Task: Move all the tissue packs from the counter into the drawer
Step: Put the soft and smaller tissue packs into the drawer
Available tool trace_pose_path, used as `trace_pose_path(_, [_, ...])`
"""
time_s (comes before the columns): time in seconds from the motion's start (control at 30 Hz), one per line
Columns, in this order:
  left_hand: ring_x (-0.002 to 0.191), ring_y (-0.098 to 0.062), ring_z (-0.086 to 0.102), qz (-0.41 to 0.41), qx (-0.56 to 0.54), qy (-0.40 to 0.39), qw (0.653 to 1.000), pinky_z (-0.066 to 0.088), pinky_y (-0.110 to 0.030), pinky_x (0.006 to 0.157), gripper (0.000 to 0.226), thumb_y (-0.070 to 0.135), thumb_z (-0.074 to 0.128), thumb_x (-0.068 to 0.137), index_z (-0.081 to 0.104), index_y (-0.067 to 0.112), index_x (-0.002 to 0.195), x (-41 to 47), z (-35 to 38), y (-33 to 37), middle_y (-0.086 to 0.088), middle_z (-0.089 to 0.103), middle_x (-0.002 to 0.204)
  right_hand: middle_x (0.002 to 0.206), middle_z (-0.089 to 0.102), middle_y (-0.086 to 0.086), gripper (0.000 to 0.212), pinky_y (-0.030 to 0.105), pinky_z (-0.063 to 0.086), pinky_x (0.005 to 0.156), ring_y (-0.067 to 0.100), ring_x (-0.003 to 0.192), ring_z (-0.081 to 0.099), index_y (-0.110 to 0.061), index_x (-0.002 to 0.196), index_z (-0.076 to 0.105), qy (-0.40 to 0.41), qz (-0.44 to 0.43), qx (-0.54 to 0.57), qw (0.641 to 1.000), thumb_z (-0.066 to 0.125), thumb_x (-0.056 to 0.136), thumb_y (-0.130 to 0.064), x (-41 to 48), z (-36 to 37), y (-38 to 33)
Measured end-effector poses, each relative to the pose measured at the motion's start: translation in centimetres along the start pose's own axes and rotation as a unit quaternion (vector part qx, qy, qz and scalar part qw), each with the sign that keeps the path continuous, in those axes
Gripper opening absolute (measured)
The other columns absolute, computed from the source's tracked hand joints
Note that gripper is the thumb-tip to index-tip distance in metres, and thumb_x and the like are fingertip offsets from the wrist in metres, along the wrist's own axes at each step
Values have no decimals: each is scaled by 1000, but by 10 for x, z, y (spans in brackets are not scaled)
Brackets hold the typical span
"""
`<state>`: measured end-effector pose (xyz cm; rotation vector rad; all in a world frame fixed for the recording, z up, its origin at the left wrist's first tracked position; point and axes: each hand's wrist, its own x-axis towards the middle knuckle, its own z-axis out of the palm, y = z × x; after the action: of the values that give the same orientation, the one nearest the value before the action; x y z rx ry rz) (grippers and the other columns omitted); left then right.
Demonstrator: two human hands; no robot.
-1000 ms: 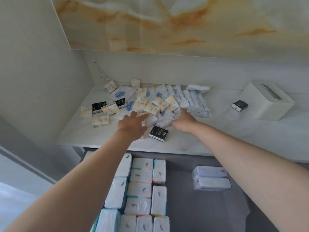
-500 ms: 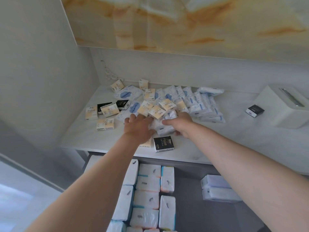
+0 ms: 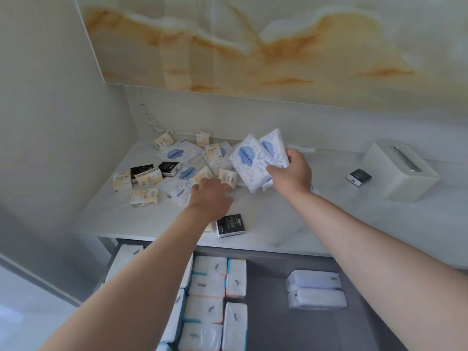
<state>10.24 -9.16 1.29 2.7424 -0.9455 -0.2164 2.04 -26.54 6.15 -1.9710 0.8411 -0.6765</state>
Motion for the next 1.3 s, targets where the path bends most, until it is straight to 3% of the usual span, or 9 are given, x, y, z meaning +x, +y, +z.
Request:
trace_pose_path(0.1, [121,-23,50,-51,-220,81,971,38,-40,103,39,45,46,98,55,25,130,0,-15,24,-1,57,131,92,72,-4,27,40,61,70,19,80,71,-23,96,65,5,33,79,996,75,71,-21,-1,-17,0])
trace_pose_path(0.2, [117,-21,55,-100,-486,65,866,49,-29,88,59,43,56,96,36,19,145,-5,-34,48,1,55,133,101,75,6,26,40,63,66,21,76,72,-15,106,66,-91,86,187,974,75,82,-11,-9,-35,0])
trace_pose_path(0.33, [104,-22,66,-99,-565,55,818,56,-39,86,39,29,61,93,51,19,129,-17,-48,53,-2,67,118,104,73,5,24,36,61,73,20,81,72,-16,106,64,-244,87,174,950,73,87,-6,-29,-56,2])
trace_pose_path(0.53, [105,-19,66,-34,-553,-54,831,58,-38,87,49,12,63,93,40,24,134,-69,-48,65,-1,64,120,116,69,1,44,37,55,82,22,103,69,-22,126,52,-296,102,147,938,67,88,-4,-66,-72,7])
trace_pose_path(0.73, [102,-24,66,-44,-498,2,866,58,-43,85,83,26,85,67,40,37,135,-105,-36,72,-6,64,114,109,70,0,45,23,51,66,12,93,67,-19,118,57,-322,20,10,946,78,80,-9,-94,-91,22])
trace_pose_path(0.87, [87,-31,69,5,-407,-29,913,58,-52,78,54,43,88,51,59,32,96,-127,-23,76,-12,71,95,109,71,-9,52,31,56,88,9,99,68,-25,118,63,-355,-5,-89,931,85,72,-20,-104,-110,41])
trace_pose_path(0.97, [61,-21,56,29,-310,-47,949,46,-35,55,48,42,89,57,55,21,83,-143,1,81,-5,64,74,108,70,-14,57,31,54,94,6,99,67,-29,116,65,-403,5,-172,899,85,64,-40,-116,-120,62])
trace_pose_path(1.17, [69,-10,57,30,-274,-73,959,42,-19,55,44,40,84,67,50,26,91,-159,61,83,7,65,84,95,61,-12,50,21,46,64,4,84,60,-30,111,50,-379,-9,-198,904,80,71,-29,-150,-113,97])
trace_pose_path(1.3, [82,-17,59,46,-195,-111,973,42,-24,66,34,39,70,80,51,27,105,-158,81,76,5,65,95,91,63,-6,24,34,48,64,17,82,62,-21,95,54,-342,-16,-208,916,70,78,-26,-160,-86,122])
